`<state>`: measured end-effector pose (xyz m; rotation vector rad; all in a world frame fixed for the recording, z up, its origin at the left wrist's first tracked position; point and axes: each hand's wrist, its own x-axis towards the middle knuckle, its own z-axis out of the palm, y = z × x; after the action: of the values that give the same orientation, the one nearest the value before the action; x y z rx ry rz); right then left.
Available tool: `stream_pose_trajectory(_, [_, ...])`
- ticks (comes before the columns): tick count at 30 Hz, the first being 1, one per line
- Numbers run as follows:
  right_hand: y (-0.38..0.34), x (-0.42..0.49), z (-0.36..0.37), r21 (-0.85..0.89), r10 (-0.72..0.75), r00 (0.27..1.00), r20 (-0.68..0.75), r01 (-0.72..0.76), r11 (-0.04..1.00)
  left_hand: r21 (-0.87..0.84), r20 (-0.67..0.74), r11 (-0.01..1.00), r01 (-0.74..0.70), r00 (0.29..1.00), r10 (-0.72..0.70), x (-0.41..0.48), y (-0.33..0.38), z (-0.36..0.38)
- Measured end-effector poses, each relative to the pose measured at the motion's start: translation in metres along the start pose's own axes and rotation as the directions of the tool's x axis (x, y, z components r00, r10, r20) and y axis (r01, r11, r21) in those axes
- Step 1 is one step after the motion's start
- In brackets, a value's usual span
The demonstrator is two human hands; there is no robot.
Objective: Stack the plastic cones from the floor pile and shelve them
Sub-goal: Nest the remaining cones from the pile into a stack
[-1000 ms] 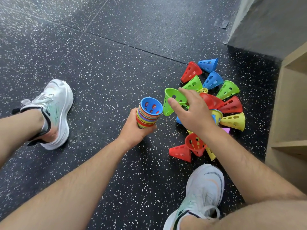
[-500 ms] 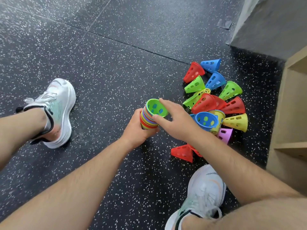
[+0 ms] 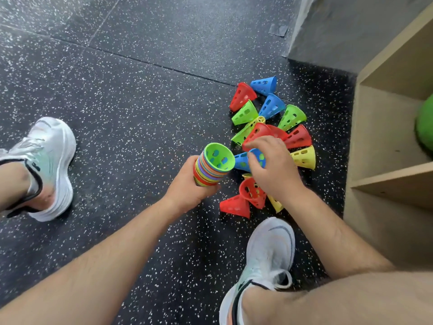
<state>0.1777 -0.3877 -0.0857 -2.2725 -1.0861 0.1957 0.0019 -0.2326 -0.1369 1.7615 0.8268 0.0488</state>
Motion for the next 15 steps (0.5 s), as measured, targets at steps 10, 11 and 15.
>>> stream_pose_trajectory(10, [0.028, -0.022, 0.000, -0.207, 0.132, 0.980, 0.147, -0.100, 0.973, 0.050, 0.065, 0.999, -0.005, 0.998, 0.002, -0.005, 0.004, 0.018])
stream_pose_trajectory(11, [0.029, -0.022, 0.001, -0.204, 0.146, 0.978, 0.151, -0.114, 0.972, 0.055, 0.066, 0.998, -0.001, 0.998, -0.003, -0.005, 0.004, 0.018])
stream_pose_trajectory(15, [0.034, -0.021, -0.001, -0.138, 0.177, 0.967, 0.181, -0.153, 0.979, 0.086, 0.083, 0.996, -0.010, 0.997, 0.003, -0.002, 0.005, 0.018])
